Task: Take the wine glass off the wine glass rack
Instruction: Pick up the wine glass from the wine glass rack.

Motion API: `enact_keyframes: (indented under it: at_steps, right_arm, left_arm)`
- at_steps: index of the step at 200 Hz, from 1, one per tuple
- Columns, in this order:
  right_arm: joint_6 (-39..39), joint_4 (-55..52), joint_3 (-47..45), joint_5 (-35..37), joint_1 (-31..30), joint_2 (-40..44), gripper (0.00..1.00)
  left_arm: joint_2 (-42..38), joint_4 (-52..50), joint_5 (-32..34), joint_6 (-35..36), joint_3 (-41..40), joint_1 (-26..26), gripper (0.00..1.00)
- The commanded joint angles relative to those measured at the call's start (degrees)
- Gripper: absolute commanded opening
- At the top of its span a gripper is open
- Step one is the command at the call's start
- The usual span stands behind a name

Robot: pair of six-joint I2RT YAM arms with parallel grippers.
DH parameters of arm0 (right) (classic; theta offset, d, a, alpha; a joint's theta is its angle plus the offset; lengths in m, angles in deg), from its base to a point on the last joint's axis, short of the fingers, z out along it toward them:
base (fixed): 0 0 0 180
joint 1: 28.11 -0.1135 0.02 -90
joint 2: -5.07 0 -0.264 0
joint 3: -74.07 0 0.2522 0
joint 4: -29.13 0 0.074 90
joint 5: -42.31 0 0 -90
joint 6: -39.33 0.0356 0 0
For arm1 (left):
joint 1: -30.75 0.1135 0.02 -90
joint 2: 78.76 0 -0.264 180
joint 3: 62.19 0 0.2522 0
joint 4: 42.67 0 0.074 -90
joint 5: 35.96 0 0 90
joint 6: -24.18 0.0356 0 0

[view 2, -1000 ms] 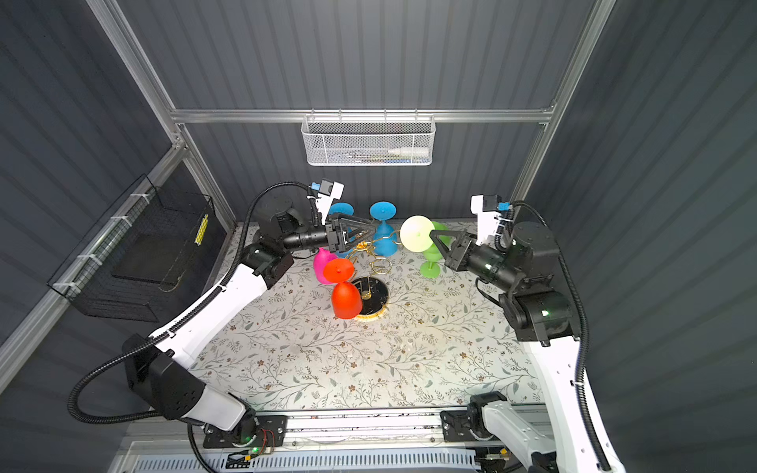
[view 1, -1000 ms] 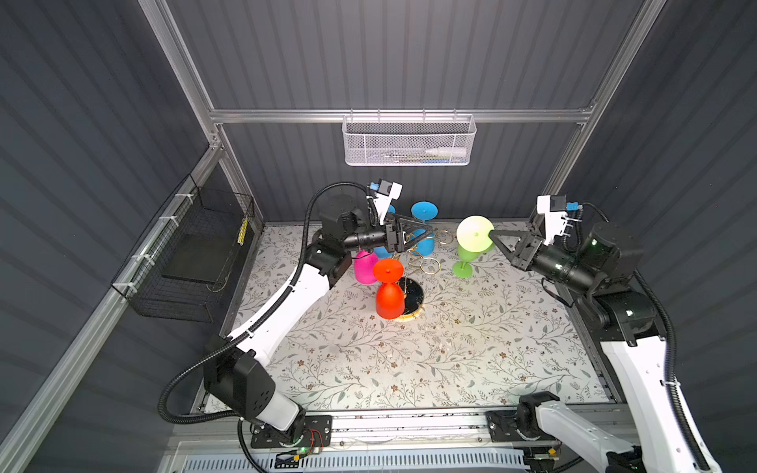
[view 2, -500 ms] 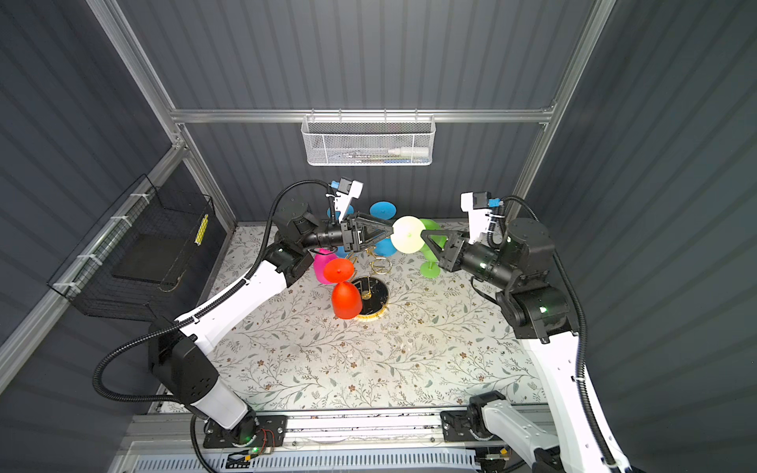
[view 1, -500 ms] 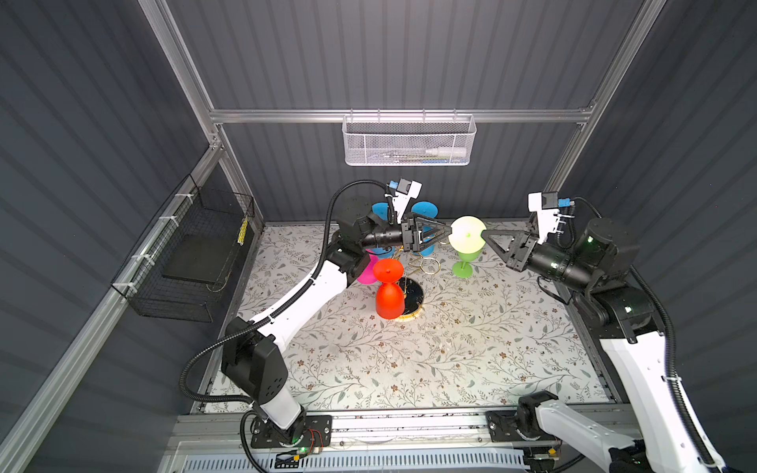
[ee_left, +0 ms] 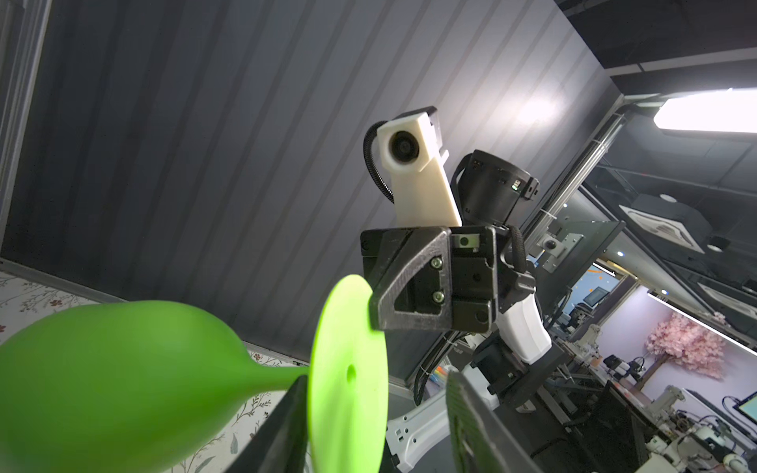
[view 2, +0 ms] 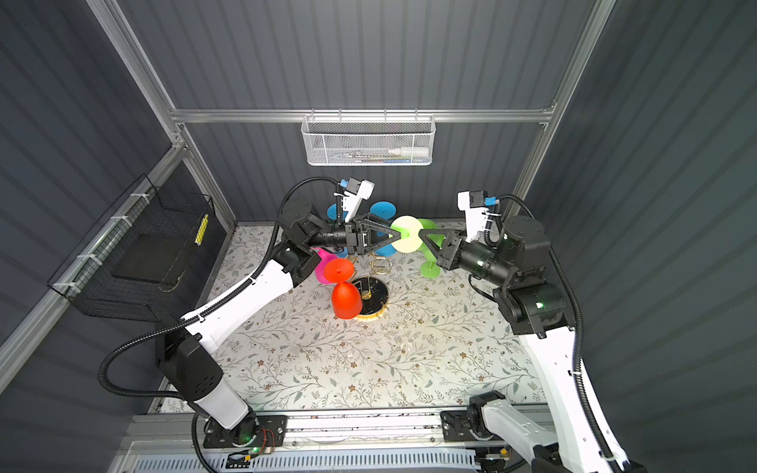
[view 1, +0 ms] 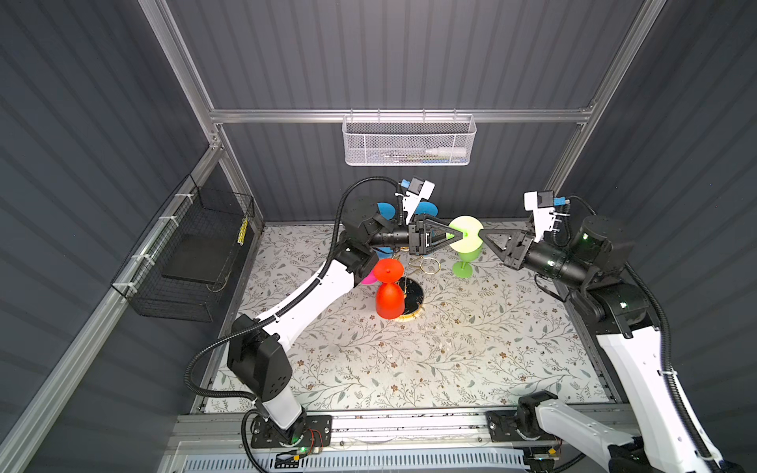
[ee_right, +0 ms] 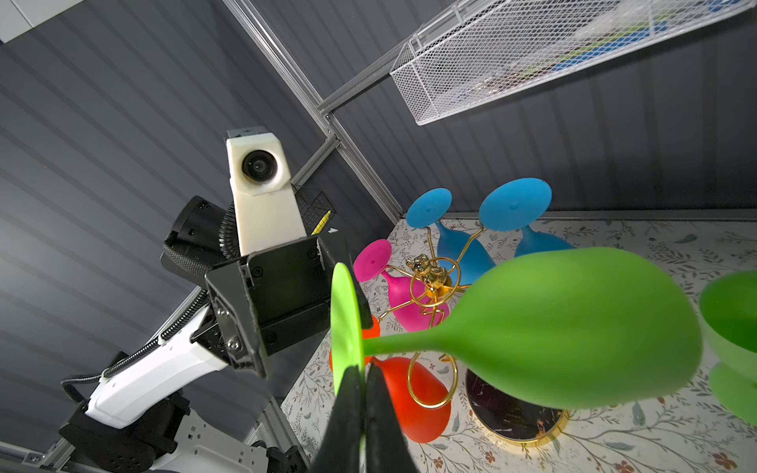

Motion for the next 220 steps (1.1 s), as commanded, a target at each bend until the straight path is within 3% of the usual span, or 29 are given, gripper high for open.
enact_keyframes:
  at_steps: [1, 23, 80, 109, 128, 147, 163, 191, 220]
  right_arm:
    - [-1.24, 1.92, 1.44, -0.82, -0.24, 0.21, 0.00]
    - [-1.31, 1.88, 1.08, -0.62, -0.24, 0.16, 0.00]
    - [-2.06, 1.77, 0.49, -0.18, -0.24, 0.15, 0.00]
    - [-2.01, 1.96, -0.26, -0.25, -0.23, 0.25, 0.00]
    - [-2.57, 1.75, -0.11, 0.44, -0.24, 0.42, 0.00]
    - [-3.41, 0.66, -0.36, 2.39, -0.24, 1.32, 0.29]
    - [-5.31, -0.42, -1.44, 5.29, -0.24, 3.01, 0.45]
    - [-12.20, 1.78, -8.33, 13.49, -0.19, 8.80, 0.63]
    - [-22.05, 9.41, -17.05, 19.42, -0.24, 14.47, 0.75]
  left_arm:
    - [1.15, 2.31, -3.15, -1.86, 2.36, -0.46, 0.47]
    - [1.46, 2.62, -3.30, -2.37, 2.34, -0.75, 0.43]
    - [1.71, 6.12, -2.89, -5.25, 1.91, -0.99, 0.19]
    - [1.60, 10.16, -2.50, -8.41, 1.41, -1.03, 0.00]
    - [1.17, 10.95, -0.46, -10.25, 0.72, -0.99, 0.00]
    - [0.59, 9.56, 1.22, -10.69, 0.56, -0.99, 0.00]
    - [0.54, 8.91, 2.10, -12.07, 1.06, -0.90, 0.00]
    - [1.26, 9.28, 2.57, -15.93, 2.76, -0.90, 0.00]
    - [1.97, 6.97, 2.47, -17.96, 4.86, -0.81, 0.00]
